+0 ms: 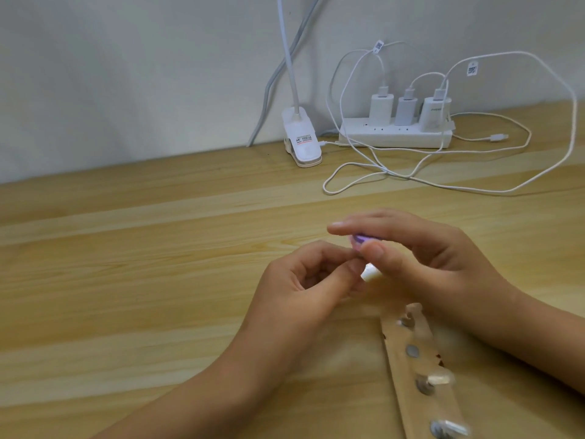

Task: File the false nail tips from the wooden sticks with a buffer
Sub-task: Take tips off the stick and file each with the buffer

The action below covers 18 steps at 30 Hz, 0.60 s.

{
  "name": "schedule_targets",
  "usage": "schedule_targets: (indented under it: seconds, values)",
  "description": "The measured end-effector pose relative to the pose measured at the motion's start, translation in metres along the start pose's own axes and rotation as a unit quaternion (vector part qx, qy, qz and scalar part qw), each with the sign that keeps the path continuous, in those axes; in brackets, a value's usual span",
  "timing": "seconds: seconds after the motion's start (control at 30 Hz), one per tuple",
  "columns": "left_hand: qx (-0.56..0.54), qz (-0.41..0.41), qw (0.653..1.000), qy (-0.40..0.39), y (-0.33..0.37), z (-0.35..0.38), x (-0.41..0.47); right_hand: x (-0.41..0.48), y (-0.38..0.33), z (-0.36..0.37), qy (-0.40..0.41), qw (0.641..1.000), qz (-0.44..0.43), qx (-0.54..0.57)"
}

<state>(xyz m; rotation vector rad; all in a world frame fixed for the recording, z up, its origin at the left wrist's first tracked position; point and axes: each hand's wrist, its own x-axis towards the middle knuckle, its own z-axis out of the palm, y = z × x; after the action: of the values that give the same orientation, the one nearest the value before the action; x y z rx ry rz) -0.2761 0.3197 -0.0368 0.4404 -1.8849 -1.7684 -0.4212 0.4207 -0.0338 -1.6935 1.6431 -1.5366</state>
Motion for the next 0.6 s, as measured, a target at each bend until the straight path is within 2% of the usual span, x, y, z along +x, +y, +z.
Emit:
schedule_targets:
  seconds: [0.07, 0.2, 0.3, 0.43, 0.6]
  values:
    - [-0.006, 0.001, 1.000, 0.001, 0.0008, 0.0003, -0.0005, -0.0011, -0.0005, 0.0008, -0.009, 1.000, -0.019, -0.013]
    - [-0.003, 0.001, 1.000, 0.005, 0.0002, -0.0008, 0.0000, 0.0005, 0.0016, 0.0001, 0.011, 0.999, 0.033, 0.026]
    - [0.001, 0.001, 1.000, 0.003, 0.0017, -0.0010, -0.0008, -0.0008, -0.0016, 0.0011, -0.003, 1.000, -0.006, -0.004]
    - [-0.001, -0.001, 1.000, 0.010, 0.0000, -0.0012, 0.0000, 0.0000, -0.0003, 0.0012, 0.016, 1.000, 0.026, 0.007]
    - [-0.009, 0.011, 1.000, -0.004, 0.0006, 0.0000, -0.0003, -0.0008, -0.0039, 0.0048, 0.002, 0.999, -0.011, -0.034]
